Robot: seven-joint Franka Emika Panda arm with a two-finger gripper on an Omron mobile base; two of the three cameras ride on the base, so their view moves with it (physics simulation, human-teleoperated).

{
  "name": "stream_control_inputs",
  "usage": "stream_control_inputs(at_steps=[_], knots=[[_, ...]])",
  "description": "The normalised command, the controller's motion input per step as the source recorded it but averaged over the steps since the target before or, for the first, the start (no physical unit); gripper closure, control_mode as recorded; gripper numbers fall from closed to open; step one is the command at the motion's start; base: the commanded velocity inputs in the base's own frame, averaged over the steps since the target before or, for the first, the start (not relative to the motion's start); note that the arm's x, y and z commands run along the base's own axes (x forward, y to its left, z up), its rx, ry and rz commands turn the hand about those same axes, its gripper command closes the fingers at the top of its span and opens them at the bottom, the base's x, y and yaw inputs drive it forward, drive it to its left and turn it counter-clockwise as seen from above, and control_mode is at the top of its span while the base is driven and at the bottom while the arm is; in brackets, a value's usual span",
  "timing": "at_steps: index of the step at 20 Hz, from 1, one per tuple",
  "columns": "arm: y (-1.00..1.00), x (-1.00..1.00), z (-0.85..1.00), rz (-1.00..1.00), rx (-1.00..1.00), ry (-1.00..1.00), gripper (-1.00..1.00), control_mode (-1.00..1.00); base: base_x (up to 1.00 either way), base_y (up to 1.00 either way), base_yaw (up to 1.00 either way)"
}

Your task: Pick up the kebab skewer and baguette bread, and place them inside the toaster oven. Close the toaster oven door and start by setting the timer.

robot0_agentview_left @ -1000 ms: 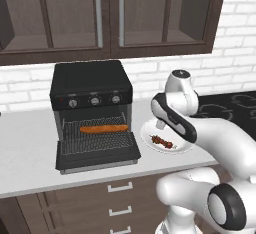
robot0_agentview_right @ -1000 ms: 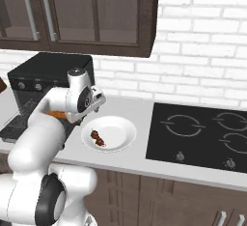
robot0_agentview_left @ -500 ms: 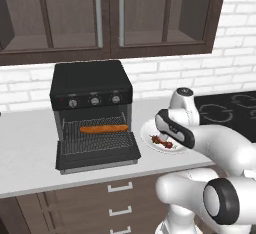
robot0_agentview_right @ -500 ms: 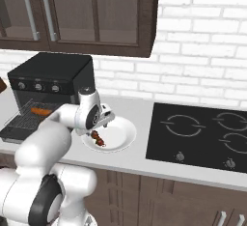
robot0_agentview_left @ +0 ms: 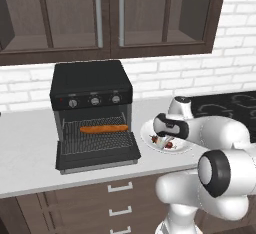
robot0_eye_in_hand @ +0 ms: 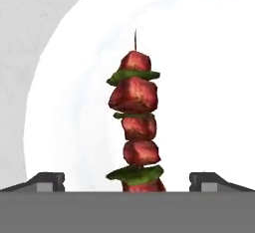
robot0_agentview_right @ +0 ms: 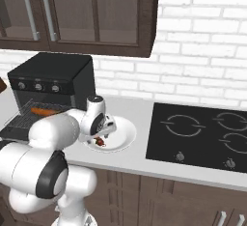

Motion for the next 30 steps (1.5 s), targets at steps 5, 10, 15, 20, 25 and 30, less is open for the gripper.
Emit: stream_control_inputs(at_steps=[5,10,15,20,25,30], knots=[[0.00,0.21,-0.13,-0.07,0.03,0.12,-1.00,-1.00,0.00,0.00,0.00],[0.00,0.25,-0.14,0.00,0.00,0.00,-1.00,-1.00,0.00,0.00,0.00],[0.00,0.04,-0.36,0.00,0.00,0.03,-1.00,-1.00,0.00,0.00,0.00],[0.00,0.00,-0.31,0.00,0.00,0.02,1.00,-1.00,0.00,0.00,0.00],[0.00,0.00,-0.04,0.00,0.00,0.00,1.00,-1.00,0.00,0.00,0.00],[-0.01,-0.01,0.11,0.00,0.00,0.00,1.00,-1.00,0.00,0.00,0.00]])
